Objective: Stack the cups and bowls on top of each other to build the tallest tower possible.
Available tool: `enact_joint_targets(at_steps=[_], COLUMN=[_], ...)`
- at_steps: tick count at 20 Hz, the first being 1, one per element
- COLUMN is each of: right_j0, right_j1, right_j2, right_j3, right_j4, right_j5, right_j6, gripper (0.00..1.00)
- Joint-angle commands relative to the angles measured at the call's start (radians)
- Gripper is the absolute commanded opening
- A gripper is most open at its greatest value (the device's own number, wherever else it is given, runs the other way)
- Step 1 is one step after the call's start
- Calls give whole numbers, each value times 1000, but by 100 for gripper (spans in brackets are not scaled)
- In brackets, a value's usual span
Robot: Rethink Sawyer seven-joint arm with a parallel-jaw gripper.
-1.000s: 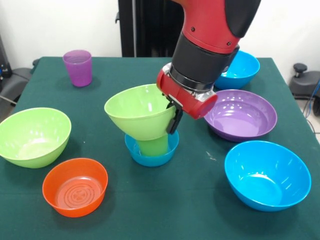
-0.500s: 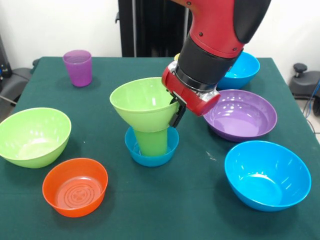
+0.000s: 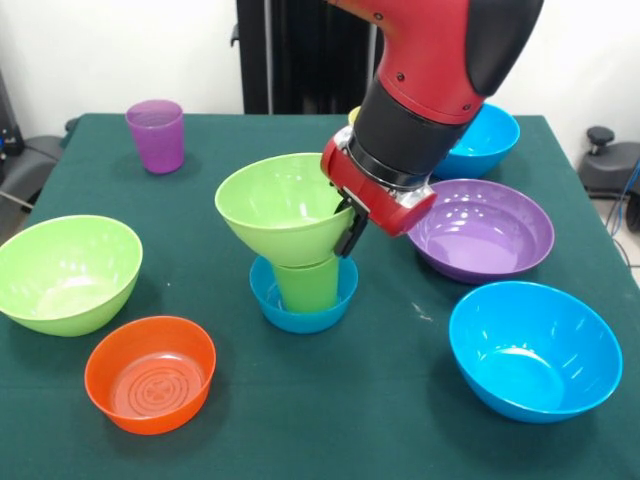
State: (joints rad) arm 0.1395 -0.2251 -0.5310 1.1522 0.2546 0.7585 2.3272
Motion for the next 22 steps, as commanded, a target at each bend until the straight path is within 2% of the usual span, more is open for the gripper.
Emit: enact_joint_targets(at_steps=[1,9,22], right_j0=[3,9,17], right_j1=[34,34,29], right_j2=[75,66,64], right_j3=[-46,-41,-60], right_j4=[-73,-75,-61], right_j5=[21,-33,12], right_j6=[18,24,34], gripper=[0,0,0])
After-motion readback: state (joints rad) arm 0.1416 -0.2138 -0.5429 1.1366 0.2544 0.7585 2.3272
